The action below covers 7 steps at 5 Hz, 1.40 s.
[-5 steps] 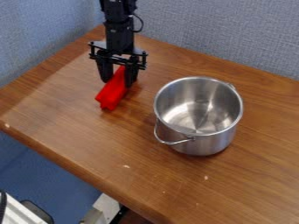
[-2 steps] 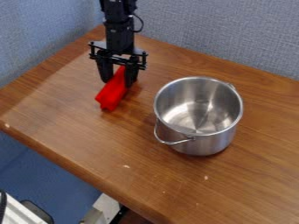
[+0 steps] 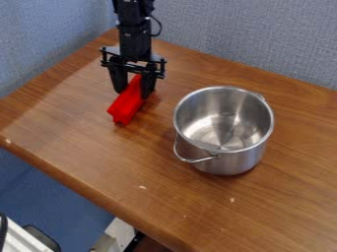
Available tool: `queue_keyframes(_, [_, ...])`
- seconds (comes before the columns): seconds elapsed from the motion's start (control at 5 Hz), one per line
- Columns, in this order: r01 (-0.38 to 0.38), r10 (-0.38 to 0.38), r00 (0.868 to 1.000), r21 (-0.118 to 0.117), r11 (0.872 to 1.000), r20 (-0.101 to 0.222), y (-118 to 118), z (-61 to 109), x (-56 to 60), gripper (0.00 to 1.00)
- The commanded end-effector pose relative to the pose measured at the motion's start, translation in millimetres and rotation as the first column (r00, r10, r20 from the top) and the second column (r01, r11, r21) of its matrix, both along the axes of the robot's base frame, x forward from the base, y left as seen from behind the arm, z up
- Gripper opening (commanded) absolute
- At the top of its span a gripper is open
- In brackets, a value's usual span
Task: Put the red object in the metal pot
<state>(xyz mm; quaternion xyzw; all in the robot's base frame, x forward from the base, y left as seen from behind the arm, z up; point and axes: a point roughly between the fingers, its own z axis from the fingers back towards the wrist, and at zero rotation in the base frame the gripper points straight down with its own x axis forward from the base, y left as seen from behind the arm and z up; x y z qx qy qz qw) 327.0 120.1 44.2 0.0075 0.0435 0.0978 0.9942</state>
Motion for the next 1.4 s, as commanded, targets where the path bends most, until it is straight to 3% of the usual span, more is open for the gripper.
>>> queue_keyframes(0.0, [0.013, -0.018, 0.992, 0.043, 0.999, 0.125, -1.1, 44.9, 12.3, 0.00])
queue_keyframes(1.2, [0.016, -0.022, 0.991, 0.045, 0.999, 0.135, -2.1, 50.8, 13.7, 0.00])
